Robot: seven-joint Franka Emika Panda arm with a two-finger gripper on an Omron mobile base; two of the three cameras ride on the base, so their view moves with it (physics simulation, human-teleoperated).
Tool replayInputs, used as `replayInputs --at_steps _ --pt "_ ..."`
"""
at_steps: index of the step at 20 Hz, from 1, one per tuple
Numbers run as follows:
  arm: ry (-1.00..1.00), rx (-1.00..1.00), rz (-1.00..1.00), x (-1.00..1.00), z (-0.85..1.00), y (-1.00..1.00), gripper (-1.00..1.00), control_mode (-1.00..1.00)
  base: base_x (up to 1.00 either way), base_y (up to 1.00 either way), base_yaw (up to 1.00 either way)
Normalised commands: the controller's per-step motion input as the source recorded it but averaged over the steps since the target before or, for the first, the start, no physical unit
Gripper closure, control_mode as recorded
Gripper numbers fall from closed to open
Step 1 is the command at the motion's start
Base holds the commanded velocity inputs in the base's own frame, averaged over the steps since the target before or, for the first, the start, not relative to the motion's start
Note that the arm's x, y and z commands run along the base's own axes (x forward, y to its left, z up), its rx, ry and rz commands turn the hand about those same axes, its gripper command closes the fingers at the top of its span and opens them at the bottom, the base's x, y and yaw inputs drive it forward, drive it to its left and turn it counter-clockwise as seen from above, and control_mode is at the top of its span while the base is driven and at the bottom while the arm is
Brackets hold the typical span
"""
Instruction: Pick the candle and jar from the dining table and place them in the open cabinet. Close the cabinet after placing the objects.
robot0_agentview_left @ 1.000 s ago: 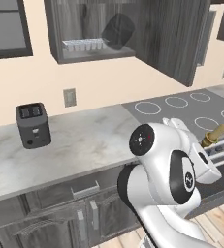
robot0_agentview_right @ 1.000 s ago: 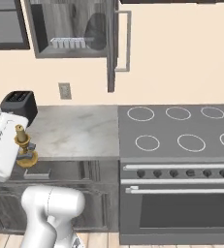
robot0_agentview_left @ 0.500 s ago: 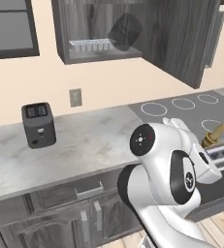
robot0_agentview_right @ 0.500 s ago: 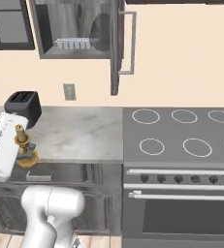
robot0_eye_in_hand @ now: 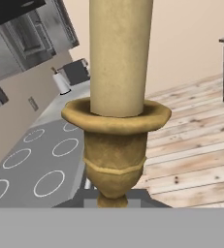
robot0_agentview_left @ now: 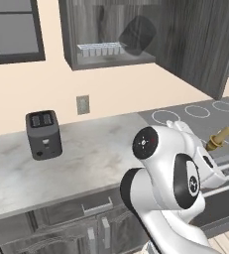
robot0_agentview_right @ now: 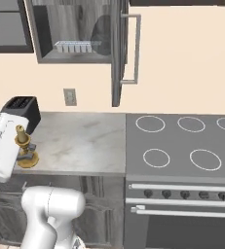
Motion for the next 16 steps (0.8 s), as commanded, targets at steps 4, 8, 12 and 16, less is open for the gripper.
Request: replayInputs --at_steps 4,8,12,16 --pt "0.0 0.0 0.0 0.0 0.0 0.0 1.0 1.0 0.31 0.0 0.04" --pt "0.0 0.0 0.0 0.0 0.0 0.0 1.0 1.0 0.36 0.0 0.04" --pt "0.0 0.0 0.0 0.0 0.0 0.0 1.0 1.0 0.45 0.0 0.03" --pt "0.0 0.0 0.0 0.0 0.0 0.0 1.0 1.0 0.44 0.0 0.03"
